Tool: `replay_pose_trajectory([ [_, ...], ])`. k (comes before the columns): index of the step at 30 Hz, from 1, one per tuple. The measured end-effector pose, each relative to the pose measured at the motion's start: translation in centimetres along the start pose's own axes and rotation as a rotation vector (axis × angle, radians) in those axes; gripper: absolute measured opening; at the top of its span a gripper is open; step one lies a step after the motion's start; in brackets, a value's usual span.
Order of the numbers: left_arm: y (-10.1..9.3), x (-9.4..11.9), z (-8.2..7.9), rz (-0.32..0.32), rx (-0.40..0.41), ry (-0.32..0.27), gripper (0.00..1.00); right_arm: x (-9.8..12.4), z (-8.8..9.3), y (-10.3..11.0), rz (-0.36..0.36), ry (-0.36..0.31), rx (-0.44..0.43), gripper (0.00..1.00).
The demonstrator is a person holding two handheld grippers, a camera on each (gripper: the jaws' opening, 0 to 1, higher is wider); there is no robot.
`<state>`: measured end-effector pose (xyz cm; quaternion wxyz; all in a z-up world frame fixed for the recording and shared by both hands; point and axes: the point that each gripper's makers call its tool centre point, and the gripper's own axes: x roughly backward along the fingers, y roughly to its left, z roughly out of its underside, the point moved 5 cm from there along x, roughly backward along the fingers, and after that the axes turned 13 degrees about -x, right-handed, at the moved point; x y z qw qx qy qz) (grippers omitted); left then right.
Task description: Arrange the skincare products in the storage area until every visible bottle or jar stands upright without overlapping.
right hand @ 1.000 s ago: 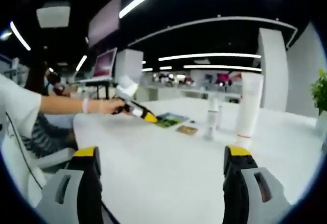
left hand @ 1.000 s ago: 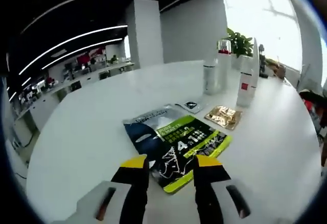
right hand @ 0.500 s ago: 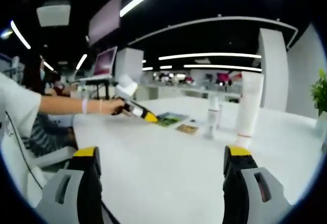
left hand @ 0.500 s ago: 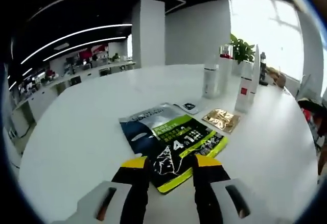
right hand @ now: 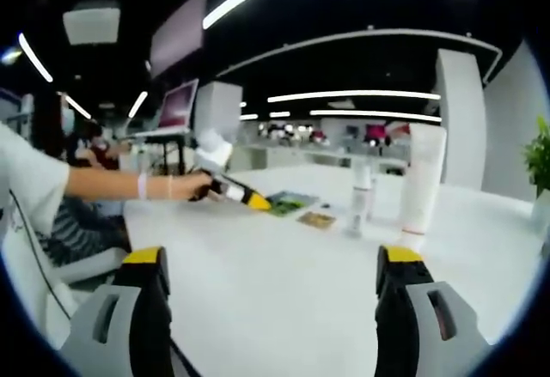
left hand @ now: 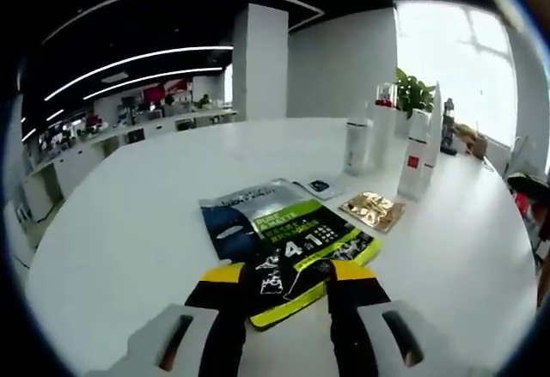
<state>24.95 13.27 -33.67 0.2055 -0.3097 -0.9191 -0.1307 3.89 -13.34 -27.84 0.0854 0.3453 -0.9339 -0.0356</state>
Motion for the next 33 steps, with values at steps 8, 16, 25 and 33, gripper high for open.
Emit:
replay_pose_trajectory([
  [8, -0.2, 2.1, -2.8, -0.047, 0.026, -0.185, 0.61, 0.1, -0.3, -0.3, 0.010, -0.010, 0.001, 1.00],
  [16, -1.3, 4.8, -5.2, -0.059, 0.031, -0.293, 0.81, -0.4, -0.6, -0.2, 0.003, 0.002, 0.016, 1.00],
  [25, -3.7, 9.0, -7.4, 0.010, 0.043, -0.403, 1.00, -0.8, -2.5, -1.0, 0.013, -0.009, 0.027, 1.00],
  [33, -4.8, 12.8, -8.7, 0.038, 0.057, -0.443, 1.00, -0.2, -6.1, -1.9, 0.058, -0.061, 0.056, 1.00],
])
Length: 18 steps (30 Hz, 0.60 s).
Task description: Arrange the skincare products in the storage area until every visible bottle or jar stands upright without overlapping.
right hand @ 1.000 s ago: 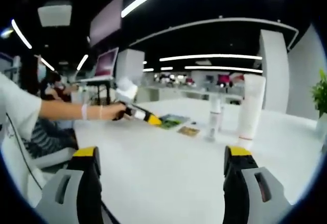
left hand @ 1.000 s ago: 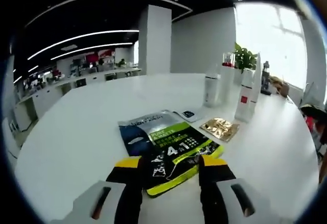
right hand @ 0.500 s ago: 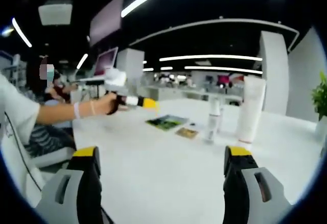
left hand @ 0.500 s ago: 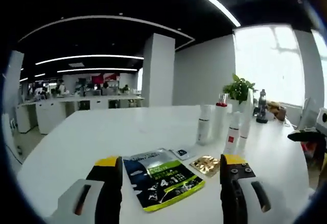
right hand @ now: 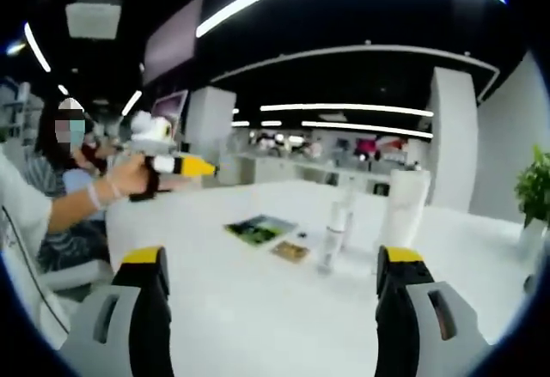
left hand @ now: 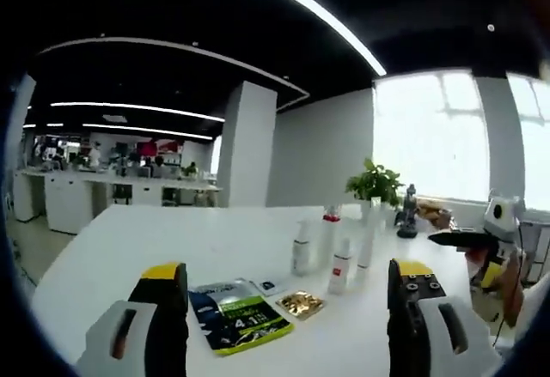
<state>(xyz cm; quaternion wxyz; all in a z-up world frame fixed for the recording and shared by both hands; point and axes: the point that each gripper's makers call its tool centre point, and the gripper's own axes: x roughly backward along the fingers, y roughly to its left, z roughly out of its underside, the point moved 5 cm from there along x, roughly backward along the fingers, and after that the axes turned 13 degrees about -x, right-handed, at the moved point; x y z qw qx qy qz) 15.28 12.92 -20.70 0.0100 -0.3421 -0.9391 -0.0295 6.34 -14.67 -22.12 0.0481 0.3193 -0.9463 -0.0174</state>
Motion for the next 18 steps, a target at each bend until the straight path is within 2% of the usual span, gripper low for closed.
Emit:
replay_pose_trajectory([
  [2, -0.2, 0.7, -0.5, -0.009, 0.017, 0.006, 1.00, 0.1, -0.6, -0.1, 0.008, -0.010, -0.003, 1.00],
  [3, -0.4, 1.0, -0.4, -0.007, 0.013, 0.034, 1.00, 0.2, -0.8, -0.1, 0.011, -0.011, -0.003, 1.00],
  [6, -0.7, 2.0, -0.5, -0.008, -0.025, 0.082, 1.00, 0.3, -1.2, -0.2, 0.012, -0.006, 0.000, 1.00],
  [7, -0.9, 2.9, -0.3, -0.021, -0.065, 0.125, 1.00, 0.5, -1.7, -0.5, 0.012, -0.008, 0.001, 1.00],
  [9, -1.2, 3.8, -0.1, -0.012, -0.106, 0.151, 1.00, 0.7, -2.0, -0.7, 0.014, -0.006, 0.000, 1.00],
  [12, -1.8, 4.9, 0.0, -0.014, -0.114, 0.157, 1.00, 1.3, -2.3, -1.0, 0.020, 0.006, 0.008, 1.00],
  [14, -2.6, 6.0, 0.2, 0.021, -0.120, 0.143, 0.99, 1.8, -2.4, -1.1, 0.024, 0.007, 0.010, 1.00],
  [16, -3.4, 6.4, 0.2, 0.064, -0.052, 0.128, 1.00, 2.4, -2.4, -1.2, 0.033, 0.004, 0.000, 1.00],
  [18, -3.6, 6.9, 0.0, 0.070, -0.046, 0.102, 0.99, 3.0, -2.5, -1.0, 0.034, -0.001, -0.004, 1.00],
])
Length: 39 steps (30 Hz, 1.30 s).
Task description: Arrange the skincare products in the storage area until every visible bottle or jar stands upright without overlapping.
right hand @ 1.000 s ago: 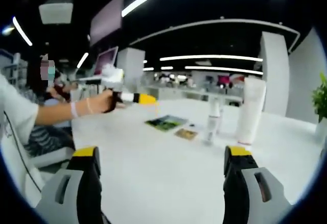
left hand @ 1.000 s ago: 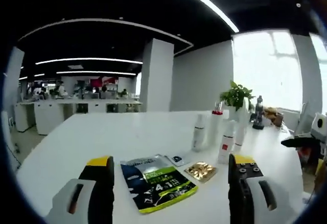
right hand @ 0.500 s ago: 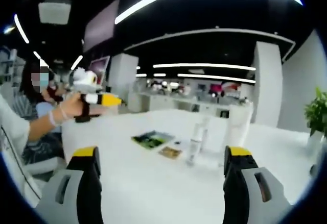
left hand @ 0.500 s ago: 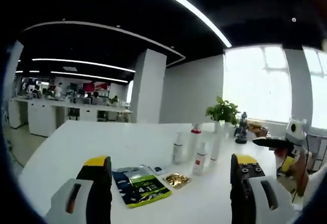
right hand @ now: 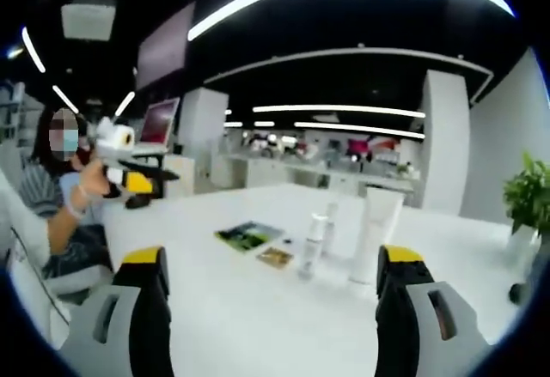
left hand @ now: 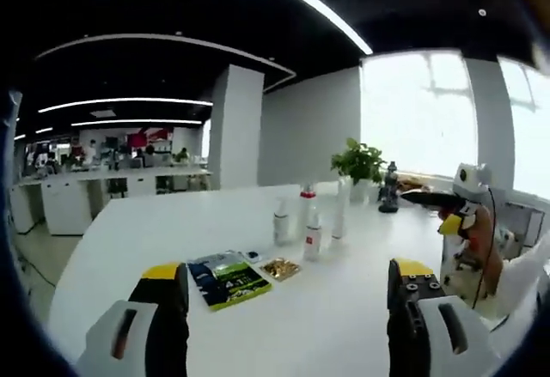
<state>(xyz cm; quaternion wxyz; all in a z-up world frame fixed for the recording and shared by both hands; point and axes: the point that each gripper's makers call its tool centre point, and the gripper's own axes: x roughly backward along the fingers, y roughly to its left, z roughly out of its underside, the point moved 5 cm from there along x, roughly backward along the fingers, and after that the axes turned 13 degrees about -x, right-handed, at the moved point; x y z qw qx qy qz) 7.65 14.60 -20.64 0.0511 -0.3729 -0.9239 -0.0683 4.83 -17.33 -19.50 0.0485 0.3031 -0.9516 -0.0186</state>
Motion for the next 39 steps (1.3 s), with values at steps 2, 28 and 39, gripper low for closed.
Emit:
replay_pose_trajectory([
  [2, -0.2, 0.8, 0.1, -0.007, -0.007, 0.001, 0.98, 0.8, 0.0, -0.2, 0.014, -0.004, -0.006, 1.00],
  [28, -1.3, 8.9, 2.9, -0.297, -0.047, -0.055, 1.00, 6.0, 1.3, -0.7, 0.179, -0.081, 0.033, 1.00],
  [39, -3.0, 9.1, 3.4, -0.278, 0.010, -0.092, 0.99, 5.0, 3.2, -1.3, 0.156, -0.043, -0.049, 0.99],
])
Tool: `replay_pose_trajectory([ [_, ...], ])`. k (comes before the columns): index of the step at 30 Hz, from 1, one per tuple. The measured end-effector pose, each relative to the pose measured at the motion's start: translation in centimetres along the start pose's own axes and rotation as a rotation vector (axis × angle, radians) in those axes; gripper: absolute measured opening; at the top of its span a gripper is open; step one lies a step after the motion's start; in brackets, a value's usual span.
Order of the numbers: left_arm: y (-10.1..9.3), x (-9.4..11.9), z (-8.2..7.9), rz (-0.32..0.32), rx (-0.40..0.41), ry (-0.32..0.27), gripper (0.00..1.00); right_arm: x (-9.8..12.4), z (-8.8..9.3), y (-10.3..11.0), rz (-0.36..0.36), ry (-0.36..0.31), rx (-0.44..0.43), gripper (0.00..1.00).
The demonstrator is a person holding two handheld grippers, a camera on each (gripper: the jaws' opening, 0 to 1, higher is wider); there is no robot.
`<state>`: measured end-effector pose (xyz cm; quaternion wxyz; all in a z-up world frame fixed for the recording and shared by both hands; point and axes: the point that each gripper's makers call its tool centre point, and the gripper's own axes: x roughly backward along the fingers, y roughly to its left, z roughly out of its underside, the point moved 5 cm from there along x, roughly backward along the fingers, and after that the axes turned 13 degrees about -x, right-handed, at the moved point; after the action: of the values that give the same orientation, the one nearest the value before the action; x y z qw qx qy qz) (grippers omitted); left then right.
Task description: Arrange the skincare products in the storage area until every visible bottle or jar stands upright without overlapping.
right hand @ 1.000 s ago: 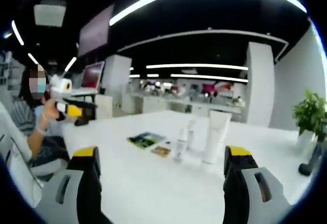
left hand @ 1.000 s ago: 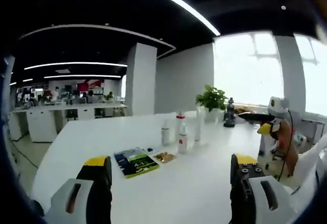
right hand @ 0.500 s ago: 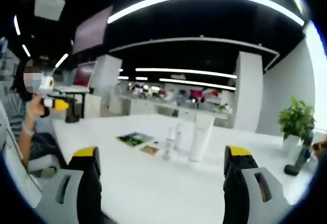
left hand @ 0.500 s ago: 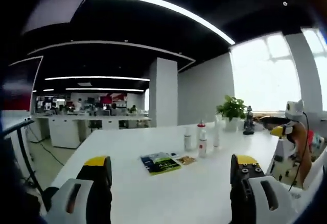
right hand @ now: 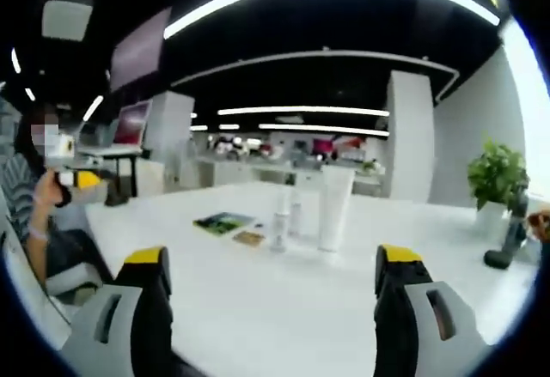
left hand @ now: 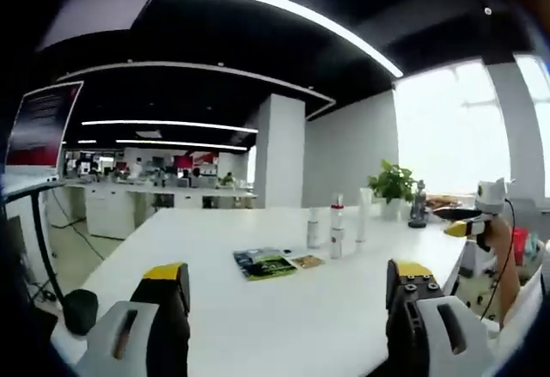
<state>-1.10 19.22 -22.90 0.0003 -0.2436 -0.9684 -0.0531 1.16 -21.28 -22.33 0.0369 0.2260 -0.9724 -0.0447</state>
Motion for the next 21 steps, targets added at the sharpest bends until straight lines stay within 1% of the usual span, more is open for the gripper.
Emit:
replay_pose_trajectory([
  [2, 0.2, 0.4, 0.3, -0.018, -0.005, 0.010, 0.99, -0.1, 0.0, 0.1, -0.005, -0.002, -0.004, 0.98],
  [4, 0.9, 0.8, 0.7, -0.037, -0.001, 0.027, 1.00, -0.2, 0.0, 0.3, 0.008, -0.002, -0.001, 0.99],
  [7, 1.6, 1.0, 1.0, -0.053, 0.013, 0.026, 1.00, -0.2, 0.0, 0.4, 0.011, 0.000, 0.001, 0.99],
  [9, 1.9, 1.0, 1.1, -0.062, 0.018, 0.033, 1.00, -0.1, -0.1, 0.5, 0.005, -0.001, 0.011, 0.99],
  [10, 2.1, 0.8, 1.3, -0.065, 0.004, 0.050, 1.00, -0.1, -0.1, 0.6, -0.001, 0.006, 0.014, 0.99],
  [13, 2.5, 0.5, 1.5, -0.084, 0.005, 0.056, 1.00, -0.1, -0.1, 0.6, 0.000, 0.007, 0.019, 0.99],
  [16, 2.6, 0.4, 1.6, -0.086, 0.007, 0.057, 1.00, 0.0, -0.1, 0.6, -0.002, 0.005, 0.015, 0.99],
  [19, 2.7, 0.2, 1.5, -0.101, -0.009, 0.060, 1.00, 0.2, -0.1, 0.0, 0.024, 0.002, 0.009, 0.99],
  [21, 2.6, 0.2, 1.6, -0.099, -0.015, 0.062, 1.00, 0.2, -0.1, -0.1, 0.030, 0.001, 0.010, 0.99],
])
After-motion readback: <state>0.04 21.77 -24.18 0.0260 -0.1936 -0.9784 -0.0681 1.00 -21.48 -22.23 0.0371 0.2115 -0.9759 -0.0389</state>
